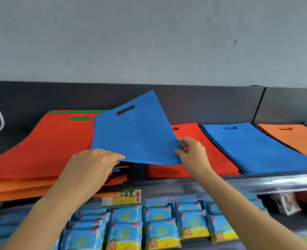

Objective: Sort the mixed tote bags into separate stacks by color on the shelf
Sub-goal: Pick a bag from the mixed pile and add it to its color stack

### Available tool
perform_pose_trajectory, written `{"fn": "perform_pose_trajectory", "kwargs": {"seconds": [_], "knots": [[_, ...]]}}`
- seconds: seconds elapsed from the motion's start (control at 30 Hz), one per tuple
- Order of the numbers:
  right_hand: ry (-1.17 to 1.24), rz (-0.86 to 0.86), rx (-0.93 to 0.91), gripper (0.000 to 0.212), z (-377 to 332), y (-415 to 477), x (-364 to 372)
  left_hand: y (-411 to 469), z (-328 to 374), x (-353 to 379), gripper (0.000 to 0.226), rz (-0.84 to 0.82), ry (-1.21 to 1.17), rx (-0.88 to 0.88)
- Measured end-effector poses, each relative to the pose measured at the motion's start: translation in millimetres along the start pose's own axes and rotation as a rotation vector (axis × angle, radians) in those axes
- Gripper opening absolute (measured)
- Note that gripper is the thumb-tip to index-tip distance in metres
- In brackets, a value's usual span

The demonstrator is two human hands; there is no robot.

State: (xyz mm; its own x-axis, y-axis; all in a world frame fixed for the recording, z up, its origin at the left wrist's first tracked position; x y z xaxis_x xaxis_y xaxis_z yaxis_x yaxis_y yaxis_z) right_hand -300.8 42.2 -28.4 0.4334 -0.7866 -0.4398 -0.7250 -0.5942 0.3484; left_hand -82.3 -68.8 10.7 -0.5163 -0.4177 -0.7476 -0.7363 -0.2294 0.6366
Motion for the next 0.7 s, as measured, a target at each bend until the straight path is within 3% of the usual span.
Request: {"fn": "perform_pose_trajectory", "kwargs": {"seconds": [0.23,0.33,0.53,0.63,0.7], "knots": [[0.056,0.109,0.056,0.022,75,4,-126,56,134,23,0.036,0.03,-0.057,0.156],[0.004,0.162,0.112,0.028,117,12,-188,85,200,42,0.024,-0.005,-0.097,0.206],[-0.105,0.197,0.155,0.035,185,30,-290,135,312,78,0.037,-0.108,-0.194,0.231],[-0.192,0.191,0.18,0.037,211,40,-320,151,348,102,0.049,-0.235,-0.184,0.221],[-0.258,0.174,0.194,0.038,224,47,-331,156,366,119,0.044,-0.319,-0.199,0.224]]}}
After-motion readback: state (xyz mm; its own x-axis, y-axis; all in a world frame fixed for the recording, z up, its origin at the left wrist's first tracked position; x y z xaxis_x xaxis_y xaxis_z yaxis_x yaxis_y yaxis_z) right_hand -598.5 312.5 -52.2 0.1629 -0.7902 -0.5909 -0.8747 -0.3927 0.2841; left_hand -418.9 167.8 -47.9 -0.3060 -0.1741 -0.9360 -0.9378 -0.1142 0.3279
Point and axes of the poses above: each hand's wrist, its own y-axis towards the middle knuckle, its own x-axis out of the palm, z = x × y, the point moved 8 cm from there along y, towards the middle knuckle, and after that the axes turned 7 degrees about y, right-handed, at the moved point
